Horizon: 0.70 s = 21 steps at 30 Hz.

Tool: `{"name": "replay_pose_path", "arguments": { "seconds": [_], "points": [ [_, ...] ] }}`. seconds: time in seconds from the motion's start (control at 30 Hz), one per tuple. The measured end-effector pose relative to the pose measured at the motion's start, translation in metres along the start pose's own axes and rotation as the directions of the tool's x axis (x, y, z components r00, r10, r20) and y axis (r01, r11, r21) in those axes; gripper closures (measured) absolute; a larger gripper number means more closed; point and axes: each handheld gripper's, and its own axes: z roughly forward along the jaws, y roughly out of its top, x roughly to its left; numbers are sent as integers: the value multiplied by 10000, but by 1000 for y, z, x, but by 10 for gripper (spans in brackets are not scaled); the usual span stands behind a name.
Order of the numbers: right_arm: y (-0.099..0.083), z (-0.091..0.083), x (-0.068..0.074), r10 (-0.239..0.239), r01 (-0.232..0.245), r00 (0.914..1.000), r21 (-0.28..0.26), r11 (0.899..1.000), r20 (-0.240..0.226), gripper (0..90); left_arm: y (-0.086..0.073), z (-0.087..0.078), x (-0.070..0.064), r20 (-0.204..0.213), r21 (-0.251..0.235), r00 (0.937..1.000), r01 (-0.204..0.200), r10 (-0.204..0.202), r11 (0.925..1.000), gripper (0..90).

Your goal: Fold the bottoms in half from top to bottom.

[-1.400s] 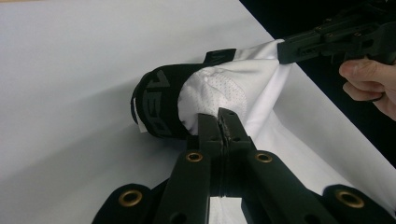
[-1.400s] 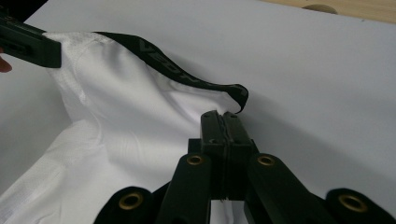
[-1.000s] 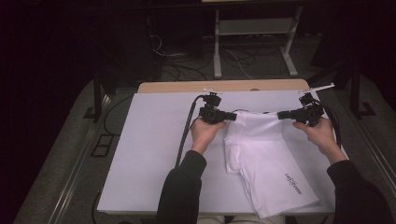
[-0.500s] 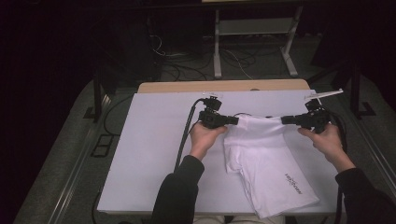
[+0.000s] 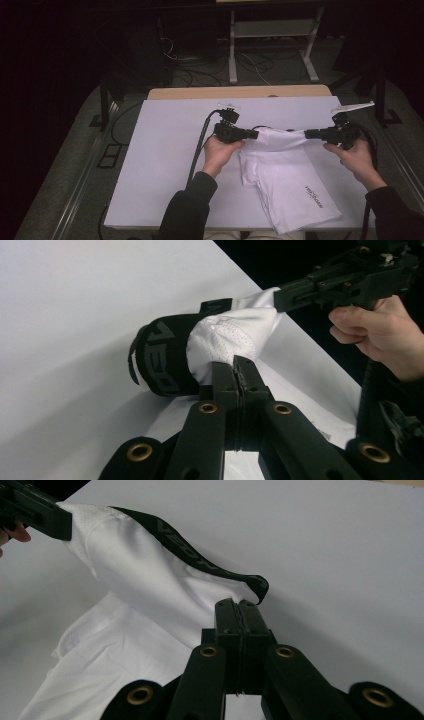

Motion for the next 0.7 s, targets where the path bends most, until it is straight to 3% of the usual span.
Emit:
{"name": "replay_pose_path", "arguments": {
  "seconds": [0.23,0.43,0.7],
  "points": [
    [-10,-7,2,-32,33,10000,103,9999,-75,881,-7,0,-6,520,40,9986,-44,42,10000,882],
    [-17,-12,7,-114,116,9997,105,9999,-202,881,-10,-3,-15,629,188,9977,-265,253,9995,882],
    [-27,-20,13,-150,153,9992,71,9999,-357,881,-21,-4,-29,1224,292,9917,-437,398,9986,881]
  ]
}}
